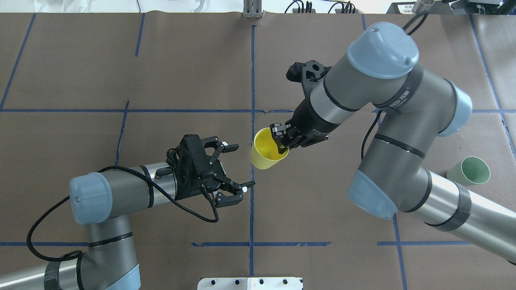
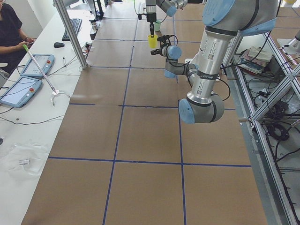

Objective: Transfer and stack yellow cup on green cup

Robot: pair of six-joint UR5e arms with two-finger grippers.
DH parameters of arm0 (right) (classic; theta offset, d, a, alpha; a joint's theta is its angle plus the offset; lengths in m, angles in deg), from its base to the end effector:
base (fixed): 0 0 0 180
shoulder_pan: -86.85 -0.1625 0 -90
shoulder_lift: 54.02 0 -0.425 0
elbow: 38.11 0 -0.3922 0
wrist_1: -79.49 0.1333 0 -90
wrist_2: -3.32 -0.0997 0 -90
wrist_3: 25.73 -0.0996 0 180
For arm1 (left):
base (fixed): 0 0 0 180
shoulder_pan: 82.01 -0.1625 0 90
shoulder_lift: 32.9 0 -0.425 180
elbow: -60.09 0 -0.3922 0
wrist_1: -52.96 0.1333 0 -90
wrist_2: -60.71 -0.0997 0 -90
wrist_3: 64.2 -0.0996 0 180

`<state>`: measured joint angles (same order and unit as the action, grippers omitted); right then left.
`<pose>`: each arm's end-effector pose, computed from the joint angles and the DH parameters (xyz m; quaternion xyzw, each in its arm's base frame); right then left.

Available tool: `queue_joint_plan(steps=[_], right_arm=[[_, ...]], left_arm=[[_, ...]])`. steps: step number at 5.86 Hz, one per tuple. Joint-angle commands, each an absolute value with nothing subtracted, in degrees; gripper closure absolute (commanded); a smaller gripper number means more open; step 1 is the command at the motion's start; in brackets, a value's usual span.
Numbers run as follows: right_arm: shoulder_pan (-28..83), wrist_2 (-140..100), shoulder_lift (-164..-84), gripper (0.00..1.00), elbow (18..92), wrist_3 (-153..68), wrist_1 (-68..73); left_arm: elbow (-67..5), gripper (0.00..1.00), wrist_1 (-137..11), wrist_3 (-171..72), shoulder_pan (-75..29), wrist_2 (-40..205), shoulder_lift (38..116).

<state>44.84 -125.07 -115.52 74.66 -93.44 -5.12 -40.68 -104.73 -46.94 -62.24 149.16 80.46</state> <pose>-0.3744 -0.4334 0.1897 -0.0065 -0.5334 -0.0114 0.8457 0.4906 -0.3208 0.2146 0.5666 0.5305 0.2718 0.5690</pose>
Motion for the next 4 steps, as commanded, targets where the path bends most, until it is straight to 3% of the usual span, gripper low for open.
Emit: queue_joint_plan(steps=[1, 4], right_arm=[[37.6, -124.9, -128.2, 1.0, 80.9, -96.6, -5.1], [32.2, -124.2, -142.0, 1.0, 81.8, -95.7, -4.4]], left_arm=[[-39.9, 0.0, -104.4, -46.7, -62.2, 147.2, 80.2], [-39.1, 0.0, -104.0, -46.4, -62.2, 145.2, 79.6]])
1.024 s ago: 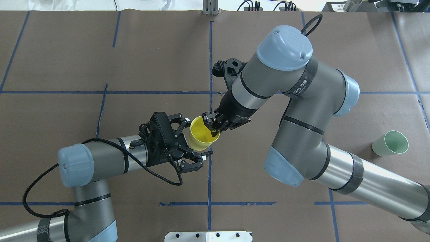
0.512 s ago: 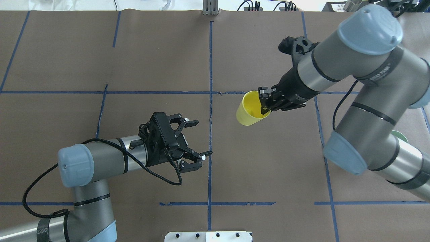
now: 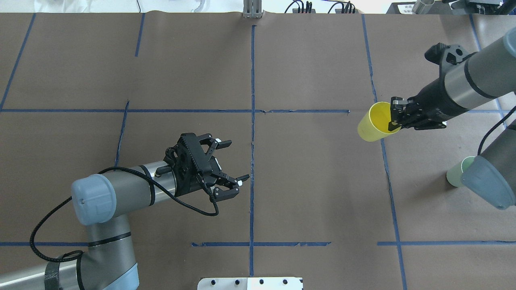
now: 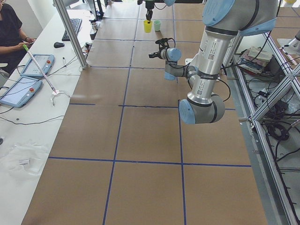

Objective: Transfer and stack yellow cup on green cup

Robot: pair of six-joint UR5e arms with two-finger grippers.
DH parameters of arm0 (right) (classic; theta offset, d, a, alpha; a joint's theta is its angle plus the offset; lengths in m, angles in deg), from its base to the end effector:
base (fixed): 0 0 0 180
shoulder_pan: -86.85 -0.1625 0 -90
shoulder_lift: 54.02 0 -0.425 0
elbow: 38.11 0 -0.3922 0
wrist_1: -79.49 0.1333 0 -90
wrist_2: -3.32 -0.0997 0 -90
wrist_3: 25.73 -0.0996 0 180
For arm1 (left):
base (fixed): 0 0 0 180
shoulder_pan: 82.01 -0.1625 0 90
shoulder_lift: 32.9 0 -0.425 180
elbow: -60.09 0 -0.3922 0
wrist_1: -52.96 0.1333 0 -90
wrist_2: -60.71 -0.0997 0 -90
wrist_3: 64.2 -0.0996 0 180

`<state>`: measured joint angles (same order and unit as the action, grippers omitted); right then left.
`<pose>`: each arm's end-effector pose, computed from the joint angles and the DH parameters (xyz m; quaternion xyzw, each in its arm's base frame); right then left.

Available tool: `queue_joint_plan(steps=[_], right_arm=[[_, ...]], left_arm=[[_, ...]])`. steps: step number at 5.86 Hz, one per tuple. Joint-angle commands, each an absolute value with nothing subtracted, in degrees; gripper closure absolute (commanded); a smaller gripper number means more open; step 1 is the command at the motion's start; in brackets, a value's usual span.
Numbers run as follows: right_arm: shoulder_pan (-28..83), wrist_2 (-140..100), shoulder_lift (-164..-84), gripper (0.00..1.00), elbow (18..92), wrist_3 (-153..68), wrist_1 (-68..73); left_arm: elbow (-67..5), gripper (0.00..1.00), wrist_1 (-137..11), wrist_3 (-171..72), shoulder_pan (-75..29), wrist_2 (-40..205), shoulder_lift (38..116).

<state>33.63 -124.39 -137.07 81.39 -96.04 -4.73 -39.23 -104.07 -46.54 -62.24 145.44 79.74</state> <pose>-0.2376 -0.4387 0.3427 -0.0399 -0.4533 0.1432 0.8789 0.4964 -0.3298 0.2332 0.5676 0.5056 0.2560 0.5972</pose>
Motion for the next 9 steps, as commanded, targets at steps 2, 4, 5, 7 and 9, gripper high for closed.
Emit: queue_joint_plan(steps=[2, 4, 5, 7, 9], right_arm=[[25.5, -124.6, -150.1, 1.0, 83.0, -93.6, -3.1], [23.6, -124.9, -153.9, 1.0, 82.2, -84.9, -3.3], [23.6, -124.9, -154.9, 1.0, 81.6, -84.6, -3.2], [23.6, -124.9, -155.9, 1.0, 80.1, -84.4, -3.2], [23.7, -124.9, -157.9, 0.99, 80.2, -83.7, -3.2]], left_arm=[[-39.0, 0.0, -104.0, -42.6, -62.2, 144.2, 78.0], [-38.9, 0.0, -104.0, -42.5, -62.2, 143.4, 78.0], [-38.9, 0.0, -104.0, -42.4, -62.2, 143.4, 78.0], [-38.8, 0.0, -104.0, -42.3, -62.2, 143.3, 77.9], [-38.9, 0.0, -104.0, -42.3, -62.2, 143.3, 78.0]])
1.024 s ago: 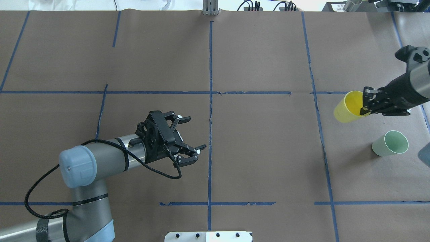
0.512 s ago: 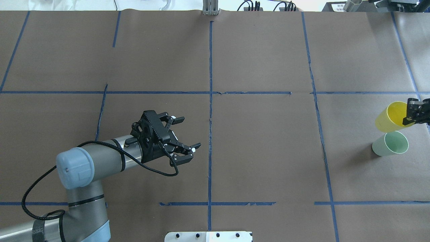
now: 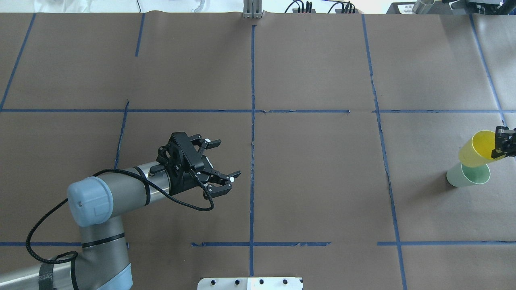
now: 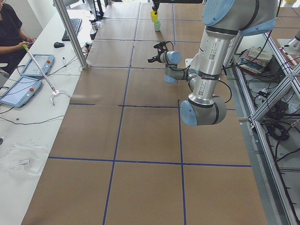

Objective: Transfer and stack yellow cup on green cup

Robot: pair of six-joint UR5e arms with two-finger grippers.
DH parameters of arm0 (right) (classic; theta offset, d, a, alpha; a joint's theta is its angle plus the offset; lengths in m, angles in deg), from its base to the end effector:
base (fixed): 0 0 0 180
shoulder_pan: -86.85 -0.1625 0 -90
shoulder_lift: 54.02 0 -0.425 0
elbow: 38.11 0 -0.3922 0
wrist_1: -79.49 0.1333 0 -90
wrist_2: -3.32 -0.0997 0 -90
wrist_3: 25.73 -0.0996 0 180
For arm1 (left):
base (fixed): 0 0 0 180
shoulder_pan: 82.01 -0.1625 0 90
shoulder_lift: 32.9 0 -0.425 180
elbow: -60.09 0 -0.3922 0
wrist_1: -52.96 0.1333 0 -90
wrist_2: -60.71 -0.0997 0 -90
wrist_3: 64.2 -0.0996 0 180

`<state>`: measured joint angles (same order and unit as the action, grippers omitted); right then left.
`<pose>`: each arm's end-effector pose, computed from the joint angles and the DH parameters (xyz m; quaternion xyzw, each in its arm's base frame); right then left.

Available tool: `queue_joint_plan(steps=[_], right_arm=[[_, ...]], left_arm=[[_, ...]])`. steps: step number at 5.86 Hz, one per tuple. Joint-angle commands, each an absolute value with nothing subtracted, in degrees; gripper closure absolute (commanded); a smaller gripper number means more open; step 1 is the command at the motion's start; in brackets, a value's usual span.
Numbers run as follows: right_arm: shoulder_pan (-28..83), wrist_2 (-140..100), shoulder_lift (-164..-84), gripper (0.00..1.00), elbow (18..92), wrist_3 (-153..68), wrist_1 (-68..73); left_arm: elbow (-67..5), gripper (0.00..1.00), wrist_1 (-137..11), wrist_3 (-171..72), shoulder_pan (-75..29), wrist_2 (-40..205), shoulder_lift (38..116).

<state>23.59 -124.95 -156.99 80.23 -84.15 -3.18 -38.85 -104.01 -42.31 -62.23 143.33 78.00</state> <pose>-0.1182 -0.3939 0.5064 -0.0805 -0.3624 0.1908 0.9087 0.4945 -0.3331 0.2537 0.5487 0.5077 0.2273 0.6241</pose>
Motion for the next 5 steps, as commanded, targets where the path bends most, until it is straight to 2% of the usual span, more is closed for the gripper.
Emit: queue_joint_plan(steps=[1, 5], right_arm=[[23.7, -124.9, -158.3, 0.99, 79.7, -83.0, -3.2], [24.1, -124.9, -158.3, 0.98, 78.1, -83.0, -3.4]], left_arm=[[-38.9, 0.0, -104.0, -42.3, -62.2, 143.3, 78.0], [-38.9, 0.0, -104.0, -42.3, -62.2, 142.6, 78.1]])
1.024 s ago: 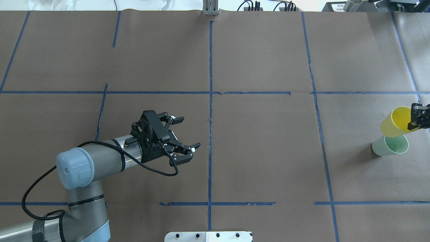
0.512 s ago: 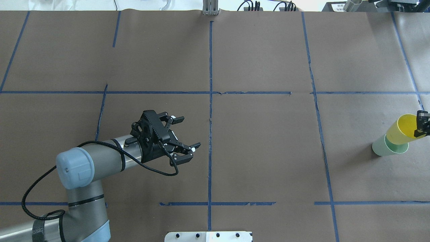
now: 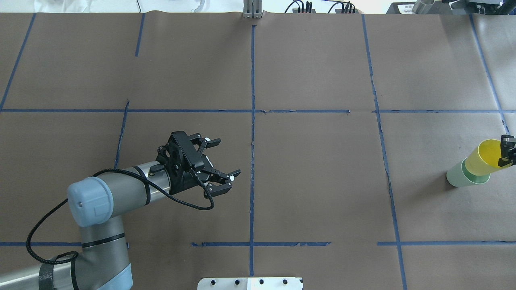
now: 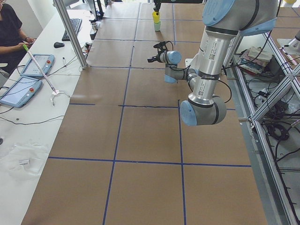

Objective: Transfer and stack yellow cup on green cup

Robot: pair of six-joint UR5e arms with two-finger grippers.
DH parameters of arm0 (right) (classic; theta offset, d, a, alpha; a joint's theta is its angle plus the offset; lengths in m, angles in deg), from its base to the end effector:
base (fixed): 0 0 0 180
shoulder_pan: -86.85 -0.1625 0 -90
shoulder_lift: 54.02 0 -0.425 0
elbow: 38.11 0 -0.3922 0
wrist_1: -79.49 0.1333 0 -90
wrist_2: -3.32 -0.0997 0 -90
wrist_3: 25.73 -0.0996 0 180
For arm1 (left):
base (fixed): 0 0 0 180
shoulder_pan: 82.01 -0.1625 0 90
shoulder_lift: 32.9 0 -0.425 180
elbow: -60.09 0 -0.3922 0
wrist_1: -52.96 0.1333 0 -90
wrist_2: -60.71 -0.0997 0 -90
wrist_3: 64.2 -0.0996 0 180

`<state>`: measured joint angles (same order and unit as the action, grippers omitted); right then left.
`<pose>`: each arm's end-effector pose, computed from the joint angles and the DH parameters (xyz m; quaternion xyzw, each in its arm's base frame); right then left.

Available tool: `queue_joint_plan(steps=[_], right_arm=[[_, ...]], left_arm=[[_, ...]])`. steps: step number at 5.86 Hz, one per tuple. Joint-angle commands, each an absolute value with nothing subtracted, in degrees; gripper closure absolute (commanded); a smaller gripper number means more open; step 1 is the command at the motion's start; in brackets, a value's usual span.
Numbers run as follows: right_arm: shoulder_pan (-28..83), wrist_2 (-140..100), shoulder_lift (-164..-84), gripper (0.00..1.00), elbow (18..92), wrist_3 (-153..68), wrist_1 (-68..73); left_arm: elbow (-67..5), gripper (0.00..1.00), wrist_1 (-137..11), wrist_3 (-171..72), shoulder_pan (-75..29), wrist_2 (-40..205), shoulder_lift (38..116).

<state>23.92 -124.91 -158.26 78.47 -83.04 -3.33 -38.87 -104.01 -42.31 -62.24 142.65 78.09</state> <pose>-0.1176 -0.3876 0.5311 -0.0981 -0.3467 0.1893 0.9134 0.4941 -0.3341 0.2526 0.5517 0.5053 0.2229 0.6251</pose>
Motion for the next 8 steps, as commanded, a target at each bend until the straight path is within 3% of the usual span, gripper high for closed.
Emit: queue_joint_plan(steps=[1, 2, 3, 4, 5, 8], right_arm=[[24.4, -124.9, -158.3, 0.98, 77.9, -83.0, -3.4], [24.8, -124.9, -158.3, 0.95, 77.9, -83.0, -3.5], [25.0, -124.9, -158.3, 0.81, 77.8, -83.0, -3.5], [25.2, -124.8, -158.3, 0.54, 77.7, -83.0, -3.5], [25.5, -124.8, -158.3, 0.01, 77.6, -82.9, -3.4], [25.4, -124.9, -157.2, 0.0, 81.0, -82.5, -3.0]], left_arm=[[-38.9, 0.0, -104.0, -42.3, -62.2, 142.6, 78.1], [-39.0, 0.0, -104.0, -42.2, -62.3, 142.6, 78.1], [-39.0, 0.0, -104.0, -42.3, -62.2, 142.6, 78.2], [-39.0, 0.0, -104.0, -42.2, -62.2, 142.6, 78.3], [-39.0, 0.0, -104.0, -42.2, -62.3, 142.6, 78.4], [-38.9, 0.01, -102.8, -40.9, -60.6, 142.7, 77.8]])
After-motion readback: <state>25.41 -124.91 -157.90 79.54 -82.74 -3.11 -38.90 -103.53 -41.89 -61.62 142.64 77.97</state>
